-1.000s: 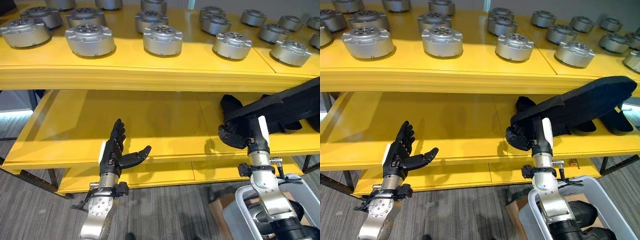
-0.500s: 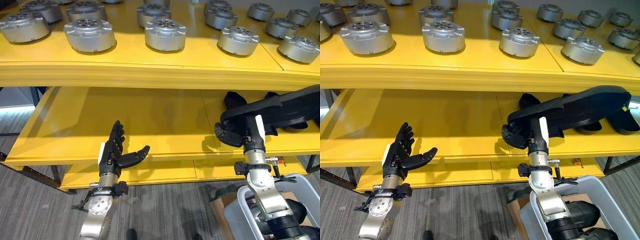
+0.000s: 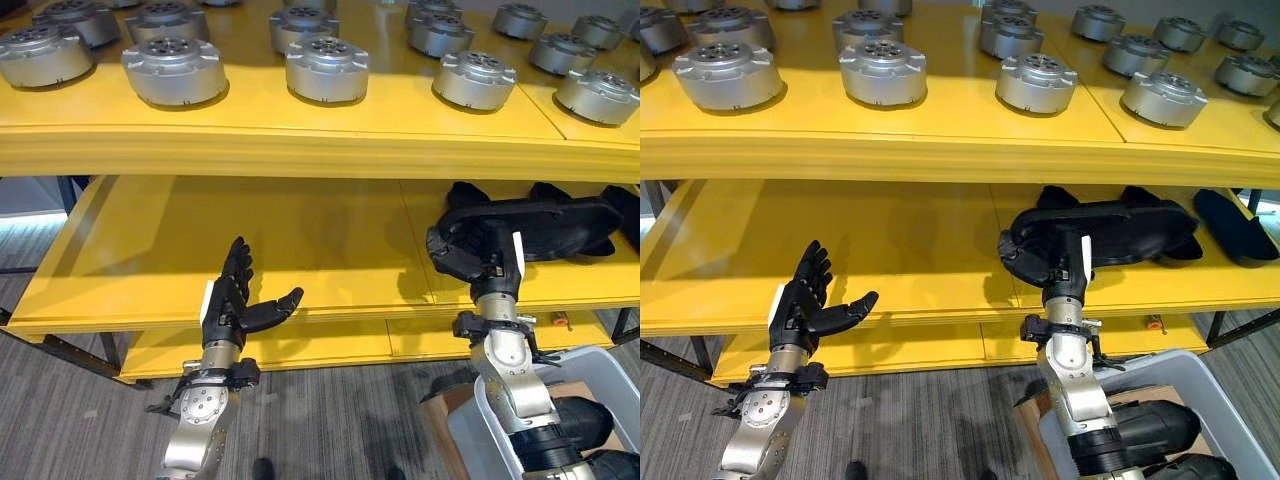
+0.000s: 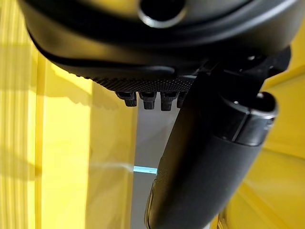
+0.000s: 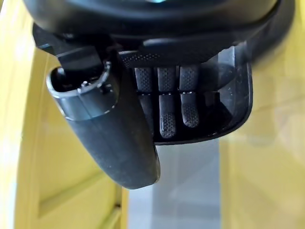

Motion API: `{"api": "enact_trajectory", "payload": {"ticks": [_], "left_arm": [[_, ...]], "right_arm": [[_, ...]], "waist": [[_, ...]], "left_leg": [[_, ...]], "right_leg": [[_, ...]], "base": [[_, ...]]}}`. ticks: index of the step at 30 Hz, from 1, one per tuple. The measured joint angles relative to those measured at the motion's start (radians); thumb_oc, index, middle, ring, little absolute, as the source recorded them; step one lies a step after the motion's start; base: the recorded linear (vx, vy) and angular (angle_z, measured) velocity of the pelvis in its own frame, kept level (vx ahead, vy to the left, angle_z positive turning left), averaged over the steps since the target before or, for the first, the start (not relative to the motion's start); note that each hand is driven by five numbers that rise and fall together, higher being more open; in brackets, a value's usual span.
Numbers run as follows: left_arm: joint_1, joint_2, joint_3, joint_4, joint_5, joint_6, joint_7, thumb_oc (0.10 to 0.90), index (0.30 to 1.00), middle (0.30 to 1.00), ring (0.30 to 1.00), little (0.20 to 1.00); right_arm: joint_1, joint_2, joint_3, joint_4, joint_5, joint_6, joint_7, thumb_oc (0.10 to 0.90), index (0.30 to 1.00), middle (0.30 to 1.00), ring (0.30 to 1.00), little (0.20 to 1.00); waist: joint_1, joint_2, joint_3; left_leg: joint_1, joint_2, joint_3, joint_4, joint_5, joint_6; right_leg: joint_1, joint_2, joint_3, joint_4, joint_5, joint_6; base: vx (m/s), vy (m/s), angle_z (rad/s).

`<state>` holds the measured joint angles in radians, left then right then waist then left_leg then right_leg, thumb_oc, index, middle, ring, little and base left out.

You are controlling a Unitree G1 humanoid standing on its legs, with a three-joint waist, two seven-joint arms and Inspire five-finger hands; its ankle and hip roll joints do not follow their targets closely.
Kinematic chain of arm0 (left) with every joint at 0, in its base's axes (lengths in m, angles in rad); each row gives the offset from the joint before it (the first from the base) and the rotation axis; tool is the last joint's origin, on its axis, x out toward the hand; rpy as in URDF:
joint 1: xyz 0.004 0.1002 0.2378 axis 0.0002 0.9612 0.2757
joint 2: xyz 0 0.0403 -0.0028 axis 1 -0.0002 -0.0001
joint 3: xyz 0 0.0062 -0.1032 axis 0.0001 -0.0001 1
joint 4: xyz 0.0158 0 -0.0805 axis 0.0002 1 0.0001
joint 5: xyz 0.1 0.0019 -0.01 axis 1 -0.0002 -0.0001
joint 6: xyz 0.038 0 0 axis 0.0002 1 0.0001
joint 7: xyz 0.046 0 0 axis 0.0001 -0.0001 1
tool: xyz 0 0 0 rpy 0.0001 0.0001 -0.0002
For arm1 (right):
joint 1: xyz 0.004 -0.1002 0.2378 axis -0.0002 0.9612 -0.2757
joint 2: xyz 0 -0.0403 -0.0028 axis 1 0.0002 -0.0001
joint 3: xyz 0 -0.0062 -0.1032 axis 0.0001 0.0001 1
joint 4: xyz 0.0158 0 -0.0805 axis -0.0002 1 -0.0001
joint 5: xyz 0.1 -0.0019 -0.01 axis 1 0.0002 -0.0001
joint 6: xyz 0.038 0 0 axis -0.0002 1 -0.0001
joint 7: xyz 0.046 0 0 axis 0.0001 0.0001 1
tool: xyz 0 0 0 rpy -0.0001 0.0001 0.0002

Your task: Move parts from the plastic box to the shelf.

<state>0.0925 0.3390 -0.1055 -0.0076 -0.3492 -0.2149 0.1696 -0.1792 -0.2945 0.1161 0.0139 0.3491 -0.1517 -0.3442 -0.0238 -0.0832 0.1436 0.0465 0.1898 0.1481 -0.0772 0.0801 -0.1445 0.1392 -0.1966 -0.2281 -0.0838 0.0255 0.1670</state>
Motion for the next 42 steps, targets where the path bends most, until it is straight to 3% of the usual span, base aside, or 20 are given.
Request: {"api": "enact_trajectory", "payload": {"ticks": [20, 25, 34, 42], "left_arm": [[-0.001, 0.000, -0.016, 0.007, -0.002, 0.017, 0.002, 0.900, 1.000, 1.000, 1.000, 1.000], [-0.002, 0.000, -0.015, 0.007, -0.009, 0.017, 0.001, 0.900, 1.000, 1.000, 1.000, 1.000], [-0.001, 0.000, -0.002, 0.009, -0.011, 0.017, 0.001, 0.900, 1.000, 1.000, 1.000, 1.000], [0.005, 0.001, 0.051, 0.058, -0.011, 0.017, 0.000, 0.900, 1.000, 1.000, 1.000, 1.000]], "right_arm": [[-0.117, 0.009, 0.180, -0.009, 0.024, -0.017, 0.056, 0.400, 0.300, 0.300, 0.300, 0.300], [-0.170, -0.014, 0.240, -0.010, -0.036, -0.015, 0.101, 0.400, 0.300, 0.300, 0.300, 0.300], [-0.255, -0.086, 0.303, -0.009, -0.185, 0.010, 0.197, 0.400, 0.300, 0.300, 0.300, 0.300], [-0.351, -0.213, 0.311, 0.058, -0.189, 0.037, 0.261, 0.400, 0.300, 0.300, 0.300, 0.300]], "waist": [[0.019, 0.005, 0.004], [0.031, 0.003, 0.006], [0.057, -0.013, 0.017], [0.064, -0.030, 0.026]], "left_leg": [[0.006, 0.000, -0.001, 0.000, 0.000, 0.000], [0.004, 0.000, -0.004, 0.000, 0.000, 0.000], [-0.006, 0.000, -0.021, 0.000, 0.002, -0.002], [-0.011, 0.000, -0.029, 0.000, 0.004, -0.002]], "right_leg": [[0.007, 0.000, -0.002, 0.000, 0.000, 0.000], [0.008, 0.000, -0.006, 0.000, 0.000, 0.000], [0.011, 0.002, -0.023, 0.000, 0.000, 0.000], [0.010, 0.004, -0.027, -0.001, 0.000, 0.000]], "base": [[0.00, 0.000, 0.00], [0.00, 0.001, 0.02], [0.00, -0.008, 0.04], [0.00, -0.003, 0.02]]}}
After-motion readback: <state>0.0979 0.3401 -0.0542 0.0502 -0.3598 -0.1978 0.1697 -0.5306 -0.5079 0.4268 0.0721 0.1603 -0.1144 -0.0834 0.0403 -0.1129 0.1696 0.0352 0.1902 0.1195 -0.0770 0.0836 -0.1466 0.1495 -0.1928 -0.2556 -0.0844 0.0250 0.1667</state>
